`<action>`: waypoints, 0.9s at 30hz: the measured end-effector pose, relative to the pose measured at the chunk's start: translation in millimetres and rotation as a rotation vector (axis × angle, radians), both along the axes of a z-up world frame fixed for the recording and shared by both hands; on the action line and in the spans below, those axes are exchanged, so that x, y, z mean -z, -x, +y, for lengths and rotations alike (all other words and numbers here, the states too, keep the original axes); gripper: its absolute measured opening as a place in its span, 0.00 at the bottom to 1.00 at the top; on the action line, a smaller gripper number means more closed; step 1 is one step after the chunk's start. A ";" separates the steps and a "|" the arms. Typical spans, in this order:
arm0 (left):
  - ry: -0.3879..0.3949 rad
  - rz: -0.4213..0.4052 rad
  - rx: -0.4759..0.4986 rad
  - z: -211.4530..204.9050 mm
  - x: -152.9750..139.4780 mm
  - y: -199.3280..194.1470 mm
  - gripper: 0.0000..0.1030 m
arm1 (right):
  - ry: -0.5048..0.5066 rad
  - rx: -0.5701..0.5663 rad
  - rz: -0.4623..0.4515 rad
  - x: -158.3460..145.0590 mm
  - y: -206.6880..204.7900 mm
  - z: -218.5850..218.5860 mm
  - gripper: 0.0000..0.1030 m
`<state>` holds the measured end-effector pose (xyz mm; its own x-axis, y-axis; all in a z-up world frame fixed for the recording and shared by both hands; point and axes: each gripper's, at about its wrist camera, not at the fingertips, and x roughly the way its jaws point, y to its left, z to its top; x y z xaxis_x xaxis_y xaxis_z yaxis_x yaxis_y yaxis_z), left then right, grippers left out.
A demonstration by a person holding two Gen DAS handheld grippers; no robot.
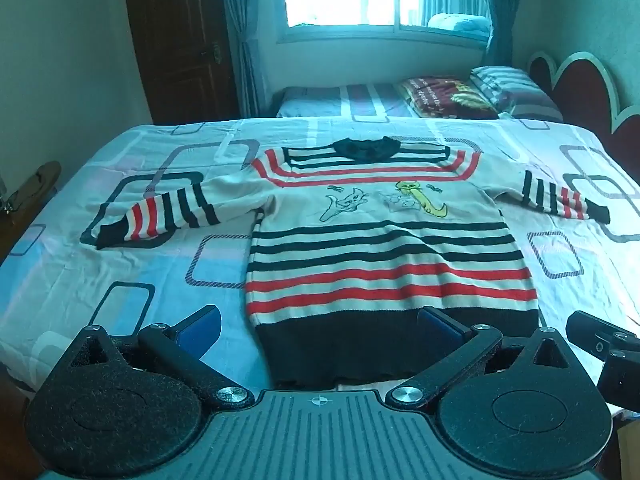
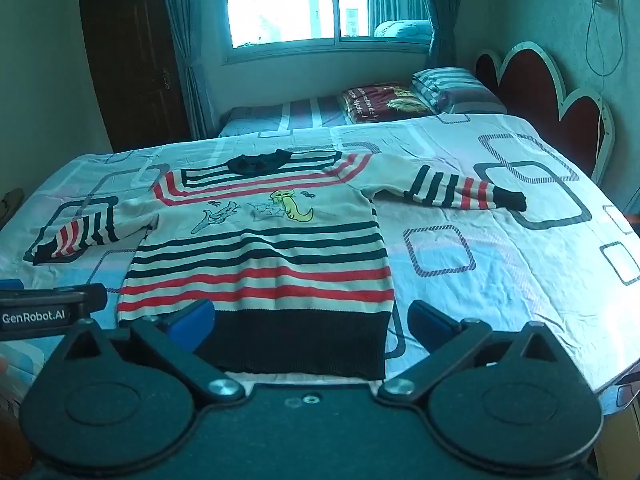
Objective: Fold small clothes
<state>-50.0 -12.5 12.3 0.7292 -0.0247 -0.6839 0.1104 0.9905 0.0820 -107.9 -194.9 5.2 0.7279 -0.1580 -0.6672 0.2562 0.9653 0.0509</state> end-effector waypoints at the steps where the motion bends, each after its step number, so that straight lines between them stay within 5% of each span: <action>1: 0.000 0.006 0.004 1.5 1.0 -1.6 1.00 | -0.001 0.001 0.002 0.3 -0.2 0.2 0.99; 27: 0.012 0.037 -0.001 -2.6 2.8 -8.0 1.00 | 0.004 0.014 -0.001 1.5 0.1 -7.8 0.99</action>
<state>-42.0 -15.1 9.4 0.7036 -0.0322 -0.7098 0.1117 0.9916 0.0657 -108.0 -202.7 3.7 0.7263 -0.1711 -0.6657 0.2698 0.9617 0.0472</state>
